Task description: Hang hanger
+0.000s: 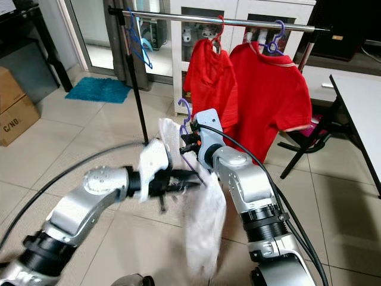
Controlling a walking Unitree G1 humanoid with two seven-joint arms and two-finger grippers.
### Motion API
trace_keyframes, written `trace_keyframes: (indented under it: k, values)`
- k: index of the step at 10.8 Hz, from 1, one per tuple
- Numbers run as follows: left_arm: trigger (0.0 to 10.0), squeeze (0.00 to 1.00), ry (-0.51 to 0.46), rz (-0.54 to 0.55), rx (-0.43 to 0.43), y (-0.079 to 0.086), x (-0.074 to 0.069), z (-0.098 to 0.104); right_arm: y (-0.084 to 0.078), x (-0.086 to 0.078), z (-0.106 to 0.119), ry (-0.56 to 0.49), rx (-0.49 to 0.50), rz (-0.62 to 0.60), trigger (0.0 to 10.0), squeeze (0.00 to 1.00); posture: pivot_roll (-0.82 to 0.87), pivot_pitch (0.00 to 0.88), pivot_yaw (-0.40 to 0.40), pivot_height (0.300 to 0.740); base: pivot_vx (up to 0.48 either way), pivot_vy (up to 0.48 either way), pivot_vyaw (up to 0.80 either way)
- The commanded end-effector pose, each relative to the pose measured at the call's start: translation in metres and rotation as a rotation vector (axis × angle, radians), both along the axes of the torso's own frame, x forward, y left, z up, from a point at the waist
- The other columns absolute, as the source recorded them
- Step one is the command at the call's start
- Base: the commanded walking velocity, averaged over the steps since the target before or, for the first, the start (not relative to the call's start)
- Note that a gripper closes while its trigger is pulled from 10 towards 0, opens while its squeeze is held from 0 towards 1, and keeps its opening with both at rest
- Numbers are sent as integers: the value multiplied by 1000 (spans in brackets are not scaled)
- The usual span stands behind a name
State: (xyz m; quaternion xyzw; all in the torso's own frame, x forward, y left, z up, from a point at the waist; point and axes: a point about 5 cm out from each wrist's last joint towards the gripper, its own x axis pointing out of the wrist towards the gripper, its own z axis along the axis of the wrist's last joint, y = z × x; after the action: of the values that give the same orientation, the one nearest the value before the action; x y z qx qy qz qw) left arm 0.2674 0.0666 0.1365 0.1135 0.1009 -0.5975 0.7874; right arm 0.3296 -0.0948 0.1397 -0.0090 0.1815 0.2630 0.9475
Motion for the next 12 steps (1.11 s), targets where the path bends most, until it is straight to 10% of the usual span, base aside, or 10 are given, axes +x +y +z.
trace_keyframes:
  k: [1,4,6,9,11,12]
  values:
    - [10000,1000,-26,20,52,6,3,-1,-2,2,6,-31,1,4,10000,0,-51,0,33,740,0,0,0]
    - [10000,1000,-83,117,-13,38,13,21,-3,-1,13,-81,-20,97,10000,0,-47,0,33,740,0,0,0]
    - [10000,1000,-143,199,-62,88,8,47,-18,-6,24,-135,-47,221,10000,0,-38,0,26,740,0,0,0]
    - [10000,1000,-240,471,135,188,6,66,-31,-24,50,-204,78,491,10000,0,-38,0,26,740,0,0,0]
    - [10000,0,-251,548,142,226,2,71,-30,-40,63,-231,145,685,10000,0,-38,0,26,740,0,0,0]
    - [10000,0,-239,543,147,231,0,69,-30,-42,67,-238,159,714,10000,0,-24,0,17,740,0,0,0]
